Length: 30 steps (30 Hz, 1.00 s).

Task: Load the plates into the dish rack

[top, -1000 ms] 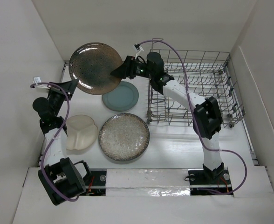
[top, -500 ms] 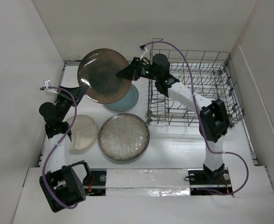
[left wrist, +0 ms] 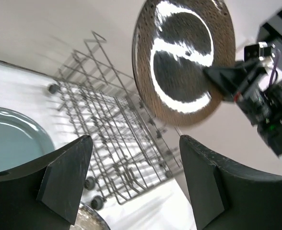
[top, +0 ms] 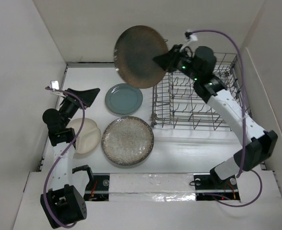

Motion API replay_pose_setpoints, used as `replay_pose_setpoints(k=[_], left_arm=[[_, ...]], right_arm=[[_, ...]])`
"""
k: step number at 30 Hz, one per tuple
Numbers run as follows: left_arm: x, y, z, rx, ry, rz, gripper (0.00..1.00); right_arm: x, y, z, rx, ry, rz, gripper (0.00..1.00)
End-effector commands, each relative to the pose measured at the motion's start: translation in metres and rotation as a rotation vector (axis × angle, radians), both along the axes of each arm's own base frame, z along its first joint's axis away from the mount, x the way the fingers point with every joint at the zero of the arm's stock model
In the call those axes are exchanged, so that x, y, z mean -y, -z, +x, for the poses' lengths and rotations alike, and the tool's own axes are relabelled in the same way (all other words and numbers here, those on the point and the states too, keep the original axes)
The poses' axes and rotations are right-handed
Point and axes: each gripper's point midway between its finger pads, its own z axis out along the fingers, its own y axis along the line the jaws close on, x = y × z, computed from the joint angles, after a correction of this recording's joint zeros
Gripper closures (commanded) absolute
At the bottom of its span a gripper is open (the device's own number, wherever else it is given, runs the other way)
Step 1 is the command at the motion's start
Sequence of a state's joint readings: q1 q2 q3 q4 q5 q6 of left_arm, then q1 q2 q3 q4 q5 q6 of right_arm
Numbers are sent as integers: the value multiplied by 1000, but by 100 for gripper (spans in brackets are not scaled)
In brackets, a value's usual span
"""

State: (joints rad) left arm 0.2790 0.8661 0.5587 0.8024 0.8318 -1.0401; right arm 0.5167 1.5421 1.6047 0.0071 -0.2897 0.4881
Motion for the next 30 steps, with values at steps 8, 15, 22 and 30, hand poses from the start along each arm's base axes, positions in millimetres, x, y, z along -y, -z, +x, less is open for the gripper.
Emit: replay_pose_setpoints(k=[8,15,22,30], left_arm=[[70,-20,-34,149,221,142,69],[98,-24,-60,167,247,245,100],[115,10,-65,84,289,382,100],[126,13,-91,94,272,524,92]], right_arm=[[285,-67,-18,187,873,-33,100],[367,-24,-10,75,1106,-201,100],[381,-23,13,54,1093,-246,100],[388,-24,22,196,1061,-309,100]])
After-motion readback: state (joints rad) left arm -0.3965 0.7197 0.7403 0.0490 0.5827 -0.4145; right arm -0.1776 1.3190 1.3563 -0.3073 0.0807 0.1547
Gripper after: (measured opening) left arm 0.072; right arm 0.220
